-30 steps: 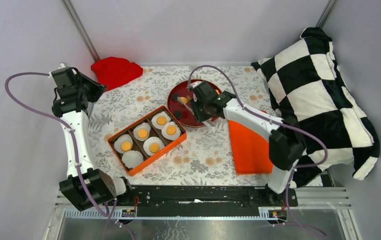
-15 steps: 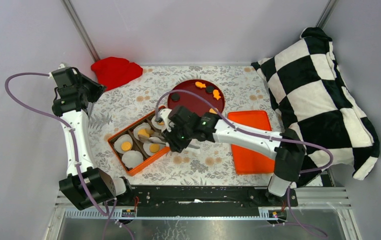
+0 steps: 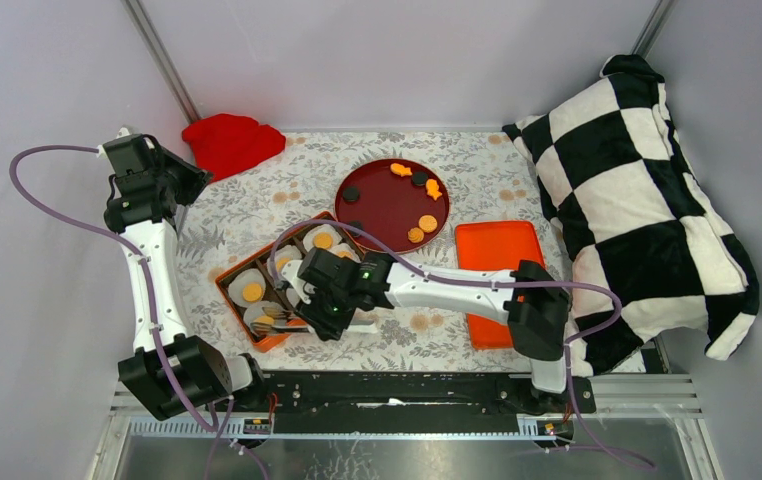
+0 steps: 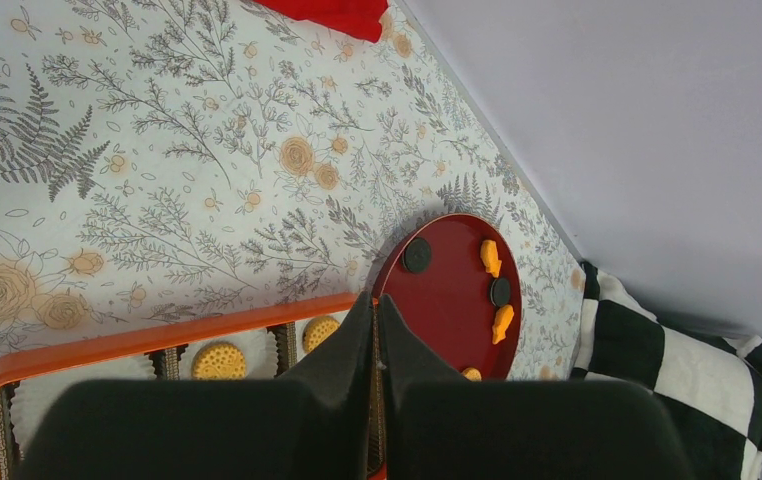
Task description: Pack the cookies
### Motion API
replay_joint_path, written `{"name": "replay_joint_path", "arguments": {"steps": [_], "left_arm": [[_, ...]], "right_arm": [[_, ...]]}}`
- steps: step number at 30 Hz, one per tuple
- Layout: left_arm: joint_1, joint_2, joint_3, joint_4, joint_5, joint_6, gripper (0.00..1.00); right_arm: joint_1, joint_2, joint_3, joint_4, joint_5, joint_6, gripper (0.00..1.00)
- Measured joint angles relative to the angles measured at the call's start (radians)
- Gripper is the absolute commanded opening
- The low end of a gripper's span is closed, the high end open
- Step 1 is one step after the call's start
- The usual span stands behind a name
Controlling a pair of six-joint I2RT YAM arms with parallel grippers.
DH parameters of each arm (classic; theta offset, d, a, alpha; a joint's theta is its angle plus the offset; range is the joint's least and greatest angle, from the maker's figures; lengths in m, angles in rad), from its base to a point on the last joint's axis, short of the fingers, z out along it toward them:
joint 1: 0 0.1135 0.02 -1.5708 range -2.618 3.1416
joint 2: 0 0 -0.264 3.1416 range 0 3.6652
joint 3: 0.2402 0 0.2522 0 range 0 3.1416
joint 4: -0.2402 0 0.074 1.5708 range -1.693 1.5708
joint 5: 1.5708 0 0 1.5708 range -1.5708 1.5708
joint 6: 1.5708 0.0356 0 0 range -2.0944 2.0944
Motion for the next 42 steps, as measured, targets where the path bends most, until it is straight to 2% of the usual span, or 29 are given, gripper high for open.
{"name": "replay_joint_path", "arguments": {"steps": [6,7,9,10,12,20,26,28,30,35,37,42], "left_arm": [[0.0,0.0,0.0,-0.001,0.0,0.001,0.06],[0.0,0.0,0.0,-0.001,0.0,0.001,0.06],[0.0,-0.001,0.0,-0.001,-0.001,0.001,0.06],[0.0,-0.002,0.0,-0.001,-0.001,0.001,0.06],[0.0,-0.002,0.0,-0.001,-0.001,0.001,0.07],[0.0,-0.002,0.0,-0.001,-0.004,0.009,0.08],[0.0,-0.002,0.0,-0.001,-0.003,0.012,0.08],[0.0,-0.002,0.0,-0.002,-0.003,0.012,0.08],[0.0,-0.002,0.0,-0.001,-0.003,0.012,0.08],[0.0,-0.002,0.0,-0.001,-0.003,0.012,0.08],[0.0,-0.002,0.0,-0.001,-0.003,0.012,0.08],[0.0,-0.008,0.0,-0.001,-0.007,0.012,0.08]], "right_arm": [[-0.004,0.047,0.016,0.0,0.052,-0.011,0.05],[-0.004,0.055,0.021,0.003,0.063,-0.013,0.09],[-0.004,0.065,0.03,0.003,0.079,-0.016,0.28],[-0.004,0.067,0.032,0.005,0.086,-0.017,0.34],[-0.004,0.067,0.032,0.006,0.095,-0.018,0.41],[-0.004,0.067,0.029,0.023,0.104,-0.022,0.57],[-0.004,0.068,-0.002,0.061,0.105,-0.024,0.53],[-0.004,0.068,-0.019,0.072,0.105,-0.023,0.44],[-0.004,0.068,-0.036,0.081,0.106,-0.021,0.4],[-0.004,0.067,-0.084,0.128,0.141,-0.015,0.09],[-0.005,0.066,-0.108,0.164,0.169,-0.013,0.01],[-0.004,0.048,-0.15,0.205,0.227,-0.006,0.0]]}}
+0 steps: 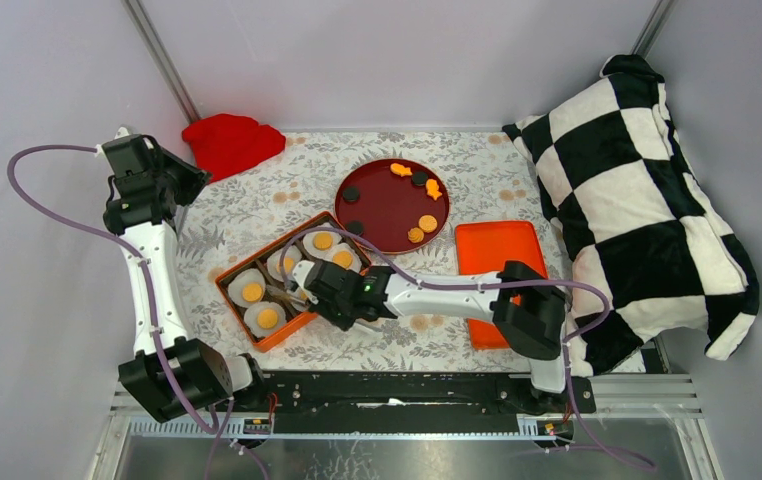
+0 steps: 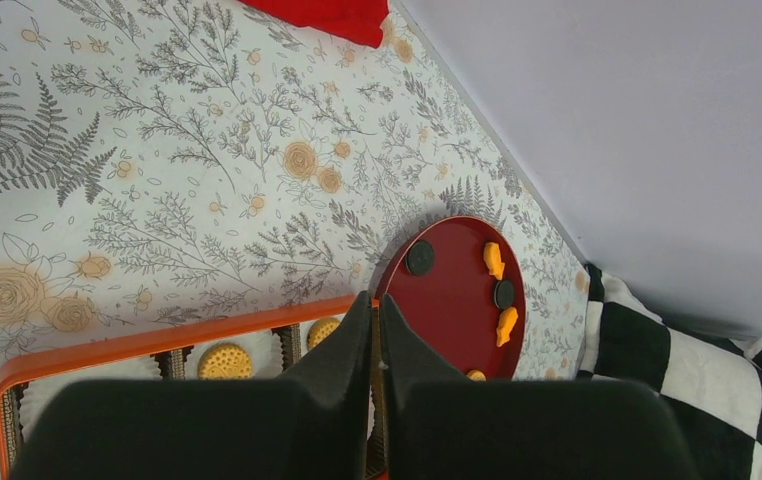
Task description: Pack the cookies
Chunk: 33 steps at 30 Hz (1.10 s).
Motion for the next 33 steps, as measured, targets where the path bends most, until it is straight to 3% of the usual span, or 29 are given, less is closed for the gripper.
{"name": "replay_joint_path", "arguments": {"steps": [4,10,13,18,20,23,27,33], "left_arm": [[0.0,-0.006,0.0,0.0,-0.003,0.0,0.07],[-0.009,-0.008,0.0,0.001,-0.006,0.0,0.06],[-0.032,-0.011,0.0,0.002,-0.018,0.0,0.05],[-0.111,-0.011,0.0,0.008,-0.033,0.0,0.0],[-0.147,-0.005,0.0,0.011,-0.038,0.0,0.0],[-0.192,0.014,0.0,0.013,-0.048,0.001,0.0],[-0.224,0.03,0.0,0.013,-0.066,0.001,0.0],[-0.295,0.033,0.0,0.015,-0.107,0.014,0.0]], "right_arm": [[0.002,-0.077,-0.027,-0.026,0.096,0.003,0.0],[-0.042,-0.237,-0.003,-0.095,0.371,0.02,0.0],[-0.184,-0.266,0.014,-0.109,0.436,0.053,0.0],[-0.599,-0.234,0.018,-0.114,0.433,0.117,0.0],[-0.752,-0.184,0.049,-0.127,0.422,0.132,0.0],[-0.873,-0.042,0.193,-0.174,0.409,0.134,0.0],[-0.935,0.202,0.444,-0.211,0.338,0.135,0.0],[-0.988,0.464,0.629,-0.271,0.227,0.144,0.0]]}}
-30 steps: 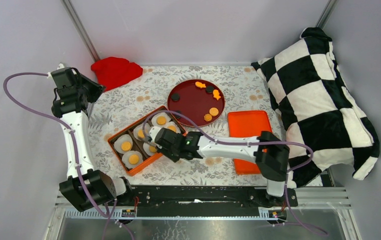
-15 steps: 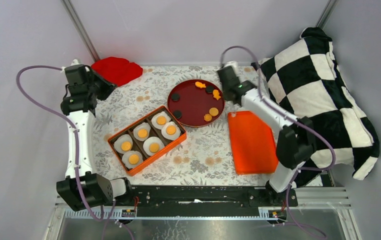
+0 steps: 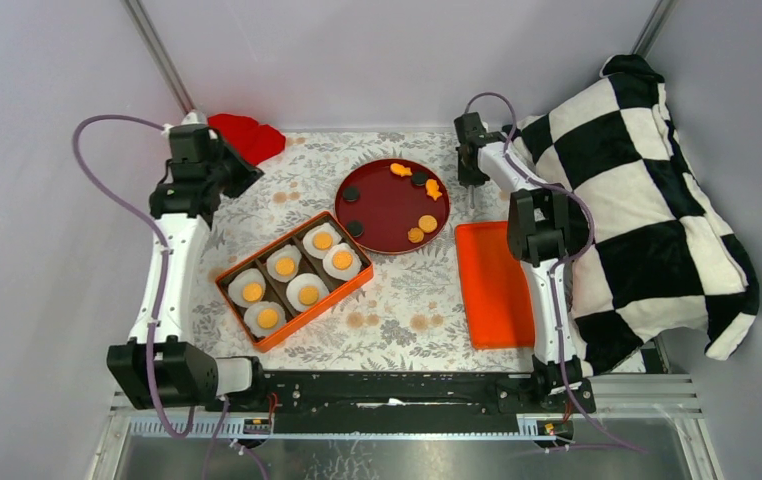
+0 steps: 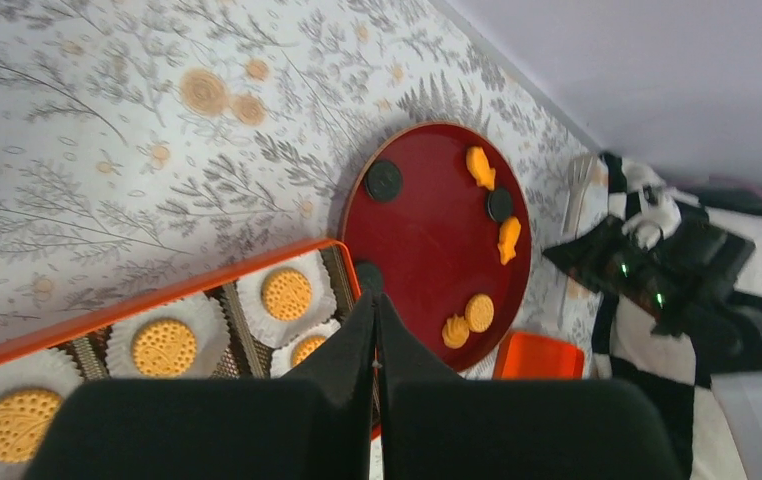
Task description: Pack the cookies
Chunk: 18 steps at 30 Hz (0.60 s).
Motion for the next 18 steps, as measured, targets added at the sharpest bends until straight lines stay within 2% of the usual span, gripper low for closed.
{"name": "replay_joint_path", "arguments": {"steps": [3,7,11,15,18], "left_arm": [[-0.064,0.01,0.0,0.004,-0.018,0.005,0.0],[-0.134,0.035,0.0,0.005,-0.042,0.01,0.0],[-0.174,0.074,0.0,0.005,-0.054,0.01,0.0],[-0.209,0.105,0.0,0.005,-0.074,0.009,0.0],[-0.236,0.111,0.0,0.005,-0.084,0.009,0.0]], "right_arm": [[-0.026,0.088,0.103,-0.024,-0.019,0.009,0.02],[-0.068,0.092,0.117,-0.041,-0.042,0.021,0.4],[-0.101,0.092,0.108,-0.04,-0.066,0.029,0.58],[-0.111,0.071,0.068,-0.007,-0.088,0.023,0.64],[-0.11,0.068,0.063,-0.001,-0.099,0.016,0.65]]}}
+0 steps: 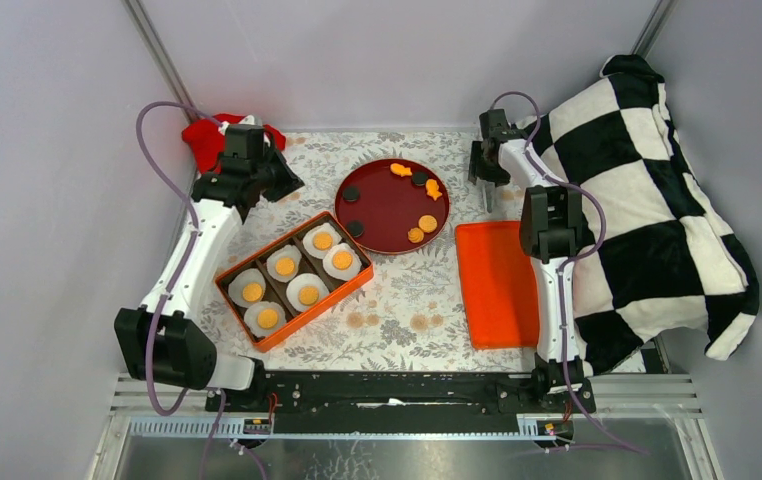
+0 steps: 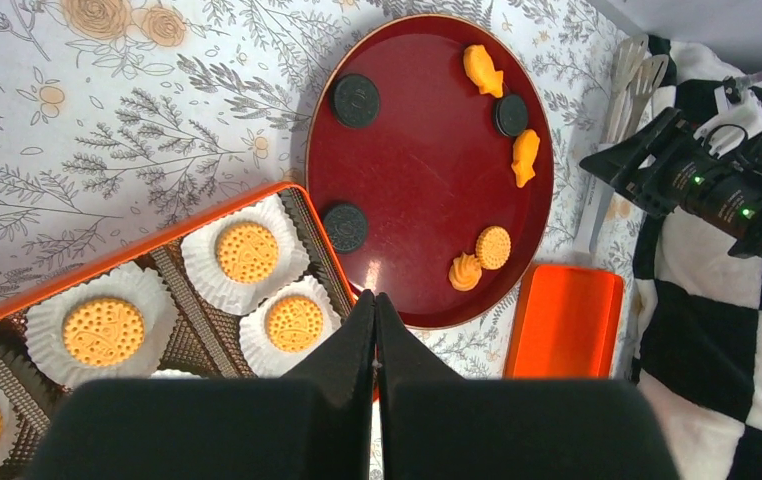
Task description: Pack the cookies
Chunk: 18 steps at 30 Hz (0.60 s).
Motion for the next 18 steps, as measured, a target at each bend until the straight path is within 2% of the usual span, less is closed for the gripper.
{"name": "replay_joint_path", "arguments": {"steps": [3,6,12,15,18], "left_arm": [[-0.014,0.0,0.0,0.0,-0.009,0.0,0.0],[-0.019,0.0,0.0,0.0,-0.019,0.0,0.0],[-0.043,0.004,0.0,0.0,-0.042,-0.002,0.0],[-0.068,0.018,0.0,0.0,-0.053,-0.002,0.0],[-0.085,0.04,0.0,0.0,-0.06,-0.009,0.0]], "right_arm": [[0.0,-0.006,-0.007,0.006,-0.008,-0.003,0.65],[0.0,-0.067,-0.1,0.049,-0.032,-0.005,0.65],[0.007,-0.336,-0.358,0.138,-0.115,-0.004,0.64],[0.026,-0.493,-0.442,0.179,-0.166,-0.005,0.56],[0.077,-0.568,-0.457,0.19,-0.201,-0.017,0.37]]}}
